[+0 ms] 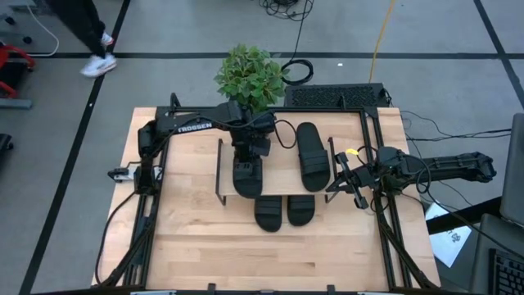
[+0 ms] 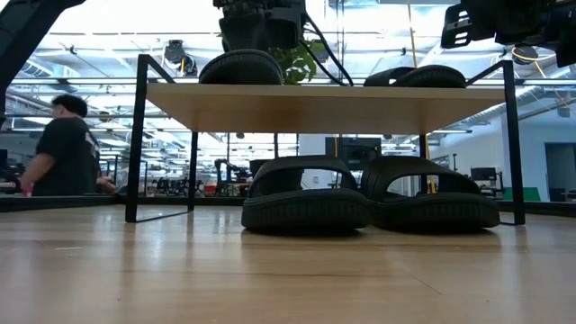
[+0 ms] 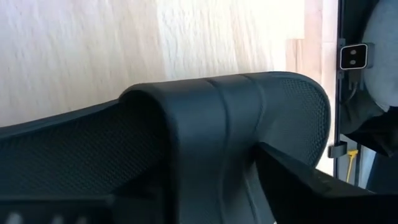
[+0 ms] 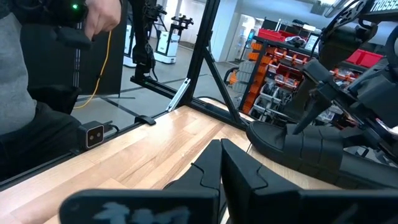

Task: Pick and place slides into the shelf
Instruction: Put the black slides on the shelf

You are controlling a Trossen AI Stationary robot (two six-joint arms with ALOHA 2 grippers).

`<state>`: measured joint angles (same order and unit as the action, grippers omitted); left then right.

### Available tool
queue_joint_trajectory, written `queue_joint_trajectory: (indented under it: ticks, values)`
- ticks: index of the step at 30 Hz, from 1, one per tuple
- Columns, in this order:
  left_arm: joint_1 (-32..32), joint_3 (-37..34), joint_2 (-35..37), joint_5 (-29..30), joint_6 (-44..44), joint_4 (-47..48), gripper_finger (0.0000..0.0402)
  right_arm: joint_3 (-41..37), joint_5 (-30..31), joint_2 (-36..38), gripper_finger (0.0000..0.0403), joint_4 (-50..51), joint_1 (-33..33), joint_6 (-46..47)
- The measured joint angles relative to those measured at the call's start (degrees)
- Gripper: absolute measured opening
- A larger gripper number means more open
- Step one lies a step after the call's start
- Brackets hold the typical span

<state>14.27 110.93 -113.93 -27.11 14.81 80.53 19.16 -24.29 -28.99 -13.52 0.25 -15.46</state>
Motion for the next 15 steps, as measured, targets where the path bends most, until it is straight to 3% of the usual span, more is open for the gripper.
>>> queue_joint_trajectory:
  ticks: [10, 15]
  values:
    - [-1.45, -0.07, 2.25, 1.65, 4.85, -0.75, 0.0275, 0.0, 0.04, -0.02, 0.0, -0.02, 0.02, 0.02]
    - [-3.12, -0.04, 4.82, 8.97, 8.27, -1.15, 0.0289, 0.0, 0.1, 0.0, 0.0, -0.48, 0.0, 1.26]
